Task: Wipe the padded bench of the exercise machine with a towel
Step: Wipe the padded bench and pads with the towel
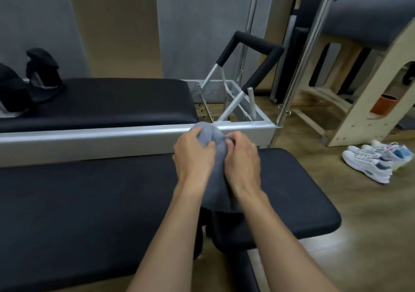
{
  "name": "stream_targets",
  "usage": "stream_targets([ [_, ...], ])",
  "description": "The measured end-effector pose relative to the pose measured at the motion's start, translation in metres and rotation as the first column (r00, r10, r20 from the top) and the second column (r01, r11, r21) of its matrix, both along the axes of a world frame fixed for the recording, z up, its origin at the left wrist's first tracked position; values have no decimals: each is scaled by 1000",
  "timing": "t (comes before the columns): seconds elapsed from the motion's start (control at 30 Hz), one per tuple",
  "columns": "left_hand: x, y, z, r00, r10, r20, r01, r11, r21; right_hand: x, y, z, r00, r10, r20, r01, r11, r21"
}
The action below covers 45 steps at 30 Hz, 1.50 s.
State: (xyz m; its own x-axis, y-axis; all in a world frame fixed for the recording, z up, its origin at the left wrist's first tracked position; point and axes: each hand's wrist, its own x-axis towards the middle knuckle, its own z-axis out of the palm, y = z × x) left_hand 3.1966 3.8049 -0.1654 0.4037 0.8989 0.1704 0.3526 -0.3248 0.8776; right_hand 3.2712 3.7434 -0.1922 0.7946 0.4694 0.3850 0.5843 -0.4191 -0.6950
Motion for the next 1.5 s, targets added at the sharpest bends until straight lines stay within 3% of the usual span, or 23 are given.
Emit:
stream_targets([
  [0.17, 85, -55, 17, 952, -88, 292, 109, 992, -57, 86, -64, 31, 946, -122, 301, 92, 990, 110],
  [0.23, 106, -60, 1, 947, -85, 309, 105, 993, -47, 111, -78, 23, 912, -135, 388, 113, 990, 79],
  [0.27, 113, -61, -13, 970, -73, 231, 82, 996, -30, 120, -82, 11, 909, -116, 401, 126, 992, 1],
  [0.33, 120, -64, -54, 976, -55, -212, 77, 992, 97, 132, -86, -29, 937, -17, 350, 119, 955, -271],
  [0.37, 120, -67, -75, 897, -63, -438, 160, 969, 190, 135, -88, -52, 960, 44, 278, 79, 906, -416],
  [0.43, 123, -66, -110, 776, -132, -617, 371, 887, 277, 136, -89, -87, 990, 95, 101, -27, 843, -538],
  [0.53, 133, -53, -125, 740, -254, -623, 485, 844, 231, 141, -83, -102, 997, 65, 45, -33, 858, -513],
  [0.73, 144, -48, -127, 713, -258, -652, 524, 813, 253, 142, -77, -107, 997, 68, 35, -32, 787, -616],
  [0.93, 122, -7, -131, 716, -183, -673, 466, 843, 267, 132, -27, -107, 982, 173, 72, -91, 775, -625],
  [1.13, 90, 41, -129, 706, -157, -690, 372, 912, 174, 109, 32, -104, 948, 319, 22, -234, 739, -632],
  [1.5, 20, -52, -133, 792, -124, -597, 330, 911, 249, 42, -64, -102, 911, 403, 88, -258, 723, -641],
])
